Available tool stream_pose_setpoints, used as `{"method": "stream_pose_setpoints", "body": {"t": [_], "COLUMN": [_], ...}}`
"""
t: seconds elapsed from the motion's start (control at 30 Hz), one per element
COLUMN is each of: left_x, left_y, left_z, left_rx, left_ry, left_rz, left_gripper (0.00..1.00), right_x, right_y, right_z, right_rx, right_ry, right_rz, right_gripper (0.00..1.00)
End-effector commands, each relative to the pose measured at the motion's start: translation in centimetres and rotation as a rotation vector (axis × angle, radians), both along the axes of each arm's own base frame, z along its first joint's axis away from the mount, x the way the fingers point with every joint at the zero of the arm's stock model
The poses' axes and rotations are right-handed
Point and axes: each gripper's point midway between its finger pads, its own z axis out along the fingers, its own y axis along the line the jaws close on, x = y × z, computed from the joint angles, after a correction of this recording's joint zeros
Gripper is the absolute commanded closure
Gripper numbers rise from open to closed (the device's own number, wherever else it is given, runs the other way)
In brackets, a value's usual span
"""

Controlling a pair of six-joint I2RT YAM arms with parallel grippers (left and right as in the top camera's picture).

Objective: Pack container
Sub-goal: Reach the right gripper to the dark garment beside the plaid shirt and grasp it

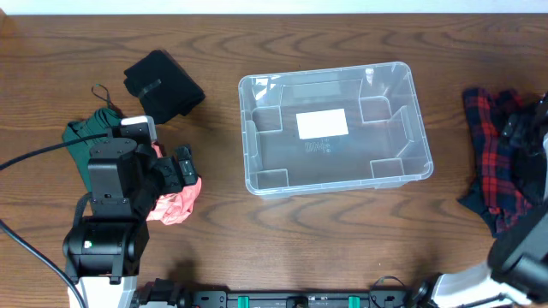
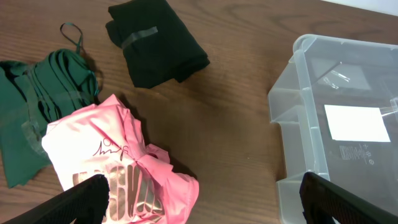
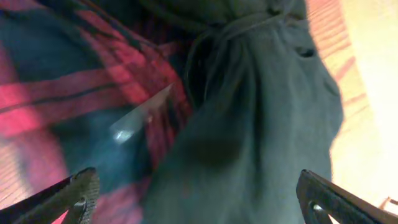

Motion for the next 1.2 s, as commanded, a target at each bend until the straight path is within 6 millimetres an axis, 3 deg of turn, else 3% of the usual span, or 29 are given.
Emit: {"method": "stream_pose_setpoints", "body": {"t": [0.0, 0.13, 0.2, 0.23, 0.3, 0.37, 0.47, 0.57, 0.67, 0.7, 0.73, 0.8, 0.9, 0.97, 1.17], "left_x": [0.2, 0.2, 0.2, 0.2, 0.2, 0.2, 0.2, 0.2, 0.1, 0.1, 0.1, 0.1, 0.1, 0.1, -0.1], "left_y": [-0.2, -0.2, -0.2, -0.2, -0.2, -0.2, -0.2, -0.2, -0.2, -0.2, -0.2, -0.2, -0.2, -0.2, -0.2], "left_z": [1.0, 1.0, 1.0, 1.0, 1.0, 1.0, 1.0, 1.0, 0.9, 0.9, 0.9, 0.9, 0.9, 0.9, 0.7], "left_rx": [-0.011, -0.011, -0.011, -0.011, -0.011, -0.011, -0.011, -0.011, -0.011, -0.010, -0.010, -0.010, -0.010, -0.010, -0.010], "left_ry": [-0.023, -0.023, -0.022, -0.022, -0.022, -0.022, -0.022, -0.022, -0.021, -0.019, -0.018, -0.018, -0.019, -0.018, -0.007], "left_rz": [-0.004, -0.003, -0.004, -0.003, -0.004, -0.003, -0.004, -0.004, -0.004, -0.004, -0.004, -0.004, -0.004, -0.004, -0.003], "left_gripper": [0.02, 0.02, 0.02, 0.02, 0.02, 0.02, 0.02, 0.02, 0.02, 0.02, 0.02, 0.02, 0.02, 0.02, 0.02], "right_x": [0.6, 1.0, 0.5, 0.3, 0.0, 0.3, 0.8, 1.3, 1.5, 1.6, 1.6, 1.5, 1.4, 1.3, 0.8], "right_y": [-1.1, -1.6, -1.9, -2.0, -2.2, -2.2, -2.1, -2.2, -2.2, -2.3, -2.3, -2.3, -2.2, -2.1, -2.6], "right_z": [-1.7, -5.4, -6.7, -7.3, -7.7, -7.4, -6.3, -4.1, -1.5, -0.8, -0.1, 0.7, 0.8, 0.5, -0.4], "right_rx": [-0.014, 0.009, 0.008, 0.007, -0.001, -0.005, -0.021, -0.049, -0.080, -0.088, -0.096, -0.105, -0.101, -0.096, -0.084], "right_ry": [0.034, 0.084, 0.128, 0.146, 0.151, 0.133, 0.106, 0.060, 0.003, -0.012, -0.025, -0.043, -0.043, -0.033, -0.010], "right_rz": [0.011, 0.006, -0.007, -0.014, -0.044, -0.053, -0.044, -0.042, -0.043, -0.045, -0.045, -0.046, -0.046, -0.046, -0.059], "right_gripper": [0.01, 0.01, 0.06, 0.13, 0.44, 0.65, 0.76, 0.98, 0.98, 0.96, 0.85, 0.86, 0.81, 0.66, 0.54]}}
